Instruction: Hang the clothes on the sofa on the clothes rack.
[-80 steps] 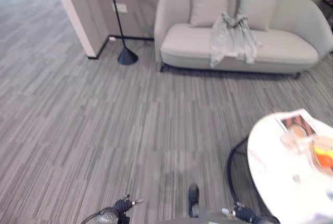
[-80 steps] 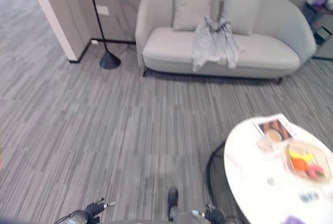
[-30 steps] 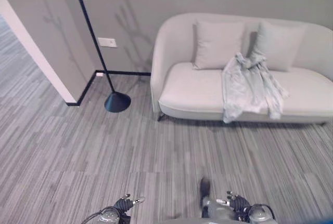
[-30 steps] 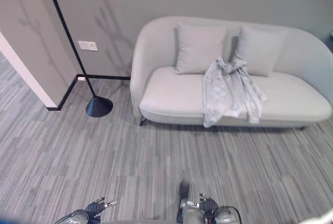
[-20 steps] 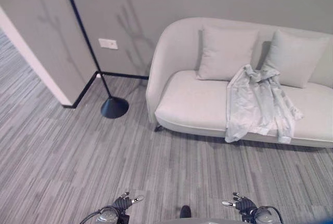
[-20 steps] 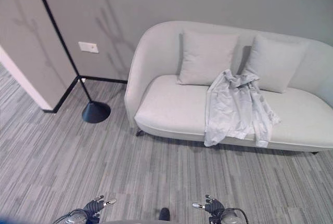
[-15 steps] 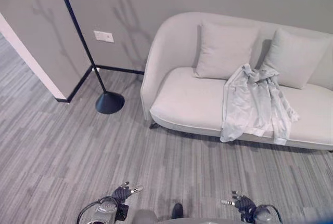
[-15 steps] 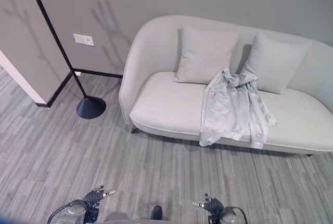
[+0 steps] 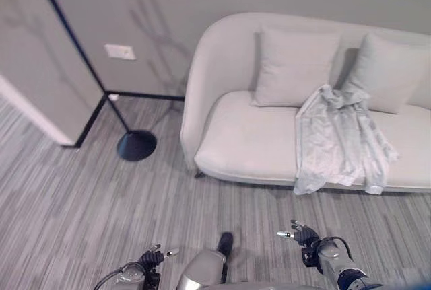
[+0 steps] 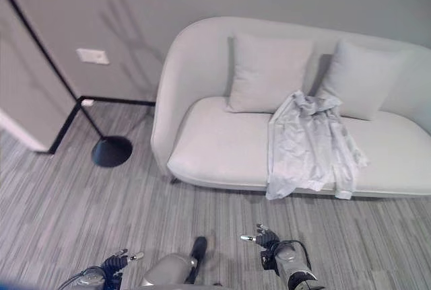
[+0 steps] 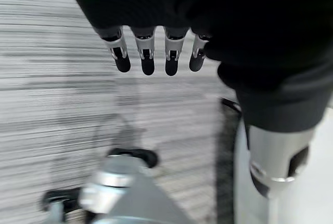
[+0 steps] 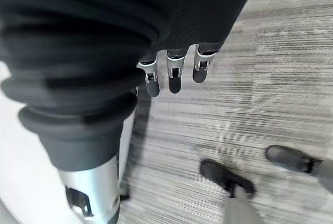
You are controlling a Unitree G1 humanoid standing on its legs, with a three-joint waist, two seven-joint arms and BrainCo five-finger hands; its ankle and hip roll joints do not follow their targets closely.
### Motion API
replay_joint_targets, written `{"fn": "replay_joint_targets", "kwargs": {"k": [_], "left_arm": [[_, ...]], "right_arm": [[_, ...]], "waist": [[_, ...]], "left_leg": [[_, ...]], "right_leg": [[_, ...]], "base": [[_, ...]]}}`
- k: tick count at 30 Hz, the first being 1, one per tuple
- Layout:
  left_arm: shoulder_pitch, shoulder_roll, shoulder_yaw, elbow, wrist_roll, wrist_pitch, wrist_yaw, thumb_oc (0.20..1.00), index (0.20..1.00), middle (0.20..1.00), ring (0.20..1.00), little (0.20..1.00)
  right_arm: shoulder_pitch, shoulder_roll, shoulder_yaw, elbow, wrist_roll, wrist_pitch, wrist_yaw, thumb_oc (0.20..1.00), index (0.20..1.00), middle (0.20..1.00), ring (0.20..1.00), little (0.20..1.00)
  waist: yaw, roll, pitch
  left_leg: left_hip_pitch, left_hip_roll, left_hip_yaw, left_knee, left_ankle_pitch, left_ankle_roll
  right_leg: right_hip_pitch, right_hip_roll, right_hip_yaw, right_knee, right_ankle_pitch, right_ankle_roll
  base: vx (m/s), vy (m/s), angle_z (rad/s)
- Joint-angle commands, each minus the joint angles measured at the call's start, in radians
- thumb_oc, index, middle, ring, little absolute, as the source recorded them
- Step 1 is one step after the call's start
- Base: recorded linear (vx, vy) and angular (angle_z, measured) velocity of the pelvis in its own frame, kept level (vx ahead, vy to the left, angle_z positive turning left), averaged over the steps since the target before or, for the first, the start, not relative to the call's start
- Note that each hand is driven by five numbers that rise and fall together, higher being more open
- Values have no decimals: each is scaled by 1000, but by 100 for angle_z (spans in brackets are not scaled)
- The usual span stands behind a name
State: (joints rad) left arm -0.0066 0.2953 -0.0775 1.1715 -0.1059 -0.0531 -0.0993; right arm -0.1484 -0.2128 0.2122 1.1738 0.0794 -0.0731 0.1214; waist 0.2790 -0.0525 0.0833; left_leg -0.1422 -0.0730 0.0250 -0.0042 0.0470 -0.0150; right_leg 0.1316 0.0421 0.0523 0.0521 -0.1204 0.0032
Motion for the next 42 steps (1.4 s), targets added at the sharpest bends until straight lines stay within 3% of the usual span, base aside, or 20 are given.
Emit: {"fn": "replay_joint_targets", "kwargs": {"k": [1, 3, 4, 5, 8, 10, 15, 17, 18, 19, 23, 27, 29, 31, 34, 36, 37, 38, 40, 42], "left_arm": [[-21, 26, -16, 33, 15, -25, 7, 1000, 1000, 1000, 1000, 1000], [-25, 20, -19, 36, 13, -26, 10, 1000, 1000, 1000, 1000, 1000], [-33, 16, -18, 34, 14, -28, 14, 1000, 1000, 1000, 1000, 1000], [-26, 15, -19, 39, 19, -27, 17, 1000, 1000, 1000, 1000, 1000], [-22, 7, -13, 32, 18, -28, 18, 1000, 1000, 1000, 1000, 1000], [-36, 15, -14, 23, 15, -26, 27, 1000, 1000, 1000, 1000, 1000], [-41, 20, -1, 10, -9, -32, 39, 1000, 1000, 1000, 1000, 1000], [-40, 21, 2, 8, -12, -34, 40, 1000, 1000, 1000, 1000, 1000], [-47, 25, -5, 19, -12, -36, 42, 1000, 1000, 1000, 1000, 1000], [-44, 17, -2, 28, -8, -42, 39, 1000, 1000, 1000, 1000, 1000], [-19, 0, 9, 30, -13, -44, 40, 1000, 1000, 1000, 1000, 1000], [-5, -13, 8, -9, -17, -41, 31, 1000, 1000, 1000, 1000, 1000], [0, -18, -5, -37, -13, -35, 26, 1000, 1000, 1000, 1000, 1000], [0, -30, -12, -48, -12, -34, 16, 1000, 1000, 1000, 1000, 1000], [0, -28, -4, -28, -14, -40, 16, 1000, 1000, 1000, 1000, 1000], [-12, -21, -5, -16, -20, -37, 15, 1000, 1000, 1000, 1000, 1000], [-12, -21, -5, -16, -20, -37, 15, 1000, 1000, 1000, 1000, 1000], [-16, -20, -5, -11, -16, -32, 13, 1000, 1000, 1000, 1000, 1000], [-20, -19, -4, -6, -14, -32, 15, 1000, 1000, 1000, 1000, 1000], [-18, -22, 2, 24, -3, -29, 11, 1000, 1000, 1000, 1000, 1000]], "right_arm": [[27, -5, 18, -13, -9, -17, 16, 1000, 1000, 1000, 1000, 1000], [22, -12, 17, -17, -14, -15, 22, 1000, 1000, 1000, 1000, 1000], [13, -18, 20, -23, -14, -13, 25, 1000, 1000, 1000, 1000, 1000], [20, -10, 28, -30, -15, -10, 27, 1000, 1000, 1000, 1000, 1000], [37, -4, 21, -28, -20, -11, 24, 1000, 1000, 1000, 1000, 1000], [39, 3, 26, -30, -21, -5, 21, 1000, 1000, 1000, 1000, 1000], [31, 4, 47, -46, -18, 2, 23, 1000, 1000, 1000, 1000, 1000], [29, 4, 51, -47, -19, 1, 23, 1000, 1000, 1000, 1000, 1000], [29, 12, 47, -47, -21, -2, 22, 1000, 1000, 1000, 1000, 1000], [21, 3, 58, -41, -23, -5, 19, 1000, 1000, 1000, 1000, 1000], [27, -26, 45, -39, -19, -19, 10, 1000, 1000, 1000, 1000, 1000], [50, -53, 18, -28, -14, -24, -2, 1000, 1000, 1000, 1000, 1000], [63, -72, 4, -33, -10, -22, -9, 1000, 1000, 1000, 1000, 1000], [70, -100, -15, -28, 1, -21, -21, 1000, 1000, 1000, 1000, 1000], [57, -84, 0, -30, -7, -24, -16, 1000, 1000, 1000, 1000, 1000], [41, -70, 0, -27, -5, -23, -12, 1000, 1000, 1000, 1000, 1000], [40, -70, 0, -26, -5, -23, -12, 1000, 1000, 1000, 1000, 1000], [20, -60, 15, -18, -7, -15, -12, 1000, 1000, 1000, 1000, 1000], [4, -57, 28, -14, -10, -12, -11, 1000, 1000, 1000, 1000, 1000], [-32, -35, 78, -3, -20, -13, -4, 1000, 1000, 1000, 1000, 1000]], "waist": [[39, -23, -104], [20, 25, -94], [-1, 75, -63], [-9, 87, -47], [6, 66, -51], [-11, 56, -44], [-37, 67, -24], [-41, 61, -22], [-43, 26, -26], [-42, 17, -42], [-56, 29, -74], [-76, 41, -93], [-90, 42, -91], [-106, 48, -77], [-69, 39, -72], [-37, 34, -78], [-36, 34, -76], [-21, 40, -78], [-8, 43, -75], [45, 45, -87]], "left_leg": [[5, -42, -52, -83, 25, 24], [58, -3, -59, -83, 30, 20], [115, 40, -64, -83, 24, 16], [156, 60, -51, -83, 15, 10], [168, 60, -64, -83, -5, -5], [181, 68, -91, -83, -19, -5], [208, 118, -117, -83, -35, -7], [214, 127, -124, -83, -34, -9], [214, 138, -128, -83, -40, -13], [205, 177, -126, -83, -29, -22], [191, 272, -114, -83, 2, -35], [195, 338, -89, -83, 26, -28], [211, 375, -33, -83, 56, -21], [230, 382, 24, -50, 62, -26], [197, 245, -87, -14, 17, -21], [163, 146, -52, -75, 6, -20], [166, 146, -50, -75, 5, -20], [112, 45, -31, -83, -2, -19], [101, 20, -30, -83, 1, -21], [97, -12, -99, -83, -14, -5]], "right_leg": [[21, -18, -51, 22, 214, 12], [-40, -8, -79, 205, 207, 23], [-112, 5, -91, 381, 180, 25], [-134, -59, -136, 396, 170, 13], [-101, -192, -205, 149, 180, 2], [-112, -249, -181, -59, 196, 8], [-229, -343, -127, -139, 224, 32], [-233, -344, -122, -139, 232, 33], [-215, -343, -129, -139, 228, 30], [-210, -322, -141, -139, 227, 37], [-186, -232, -179, -139, 214, 44], [-163, -172, -196, -139, 183, 48], [-147, -160, -210, -139, 188, 54], [-115, -151, -234, -139, 186, 52], [-109, -113, -193, -139, 180, 34], [-104, -87, -184, -139, 176, 33], [-102, -87, -182, -139, 175, 33], [-94, -68, -178, -139, 176, 30], [-85, -60, -171, -139, 174, 32], [-43, -48, -151, -139, 195, 26]], "base": [[346, 220, -42], [284, 227, -34], [281, 181, -22], [257, 94, -2], [215, -77, -16], [263, -156, -41], [141, -170, 69], [138, -288, 11], [193, -496, 28], [248, -645, 32], [182, -481, 28], [156, -364, 40], [173, -323, 19], [174, -340, 32], [119, -298, 21], [106, -196, -105], [142, -114, -91], [78, -38, -67], [124, -51, -64], [207, -45, -86]]}}
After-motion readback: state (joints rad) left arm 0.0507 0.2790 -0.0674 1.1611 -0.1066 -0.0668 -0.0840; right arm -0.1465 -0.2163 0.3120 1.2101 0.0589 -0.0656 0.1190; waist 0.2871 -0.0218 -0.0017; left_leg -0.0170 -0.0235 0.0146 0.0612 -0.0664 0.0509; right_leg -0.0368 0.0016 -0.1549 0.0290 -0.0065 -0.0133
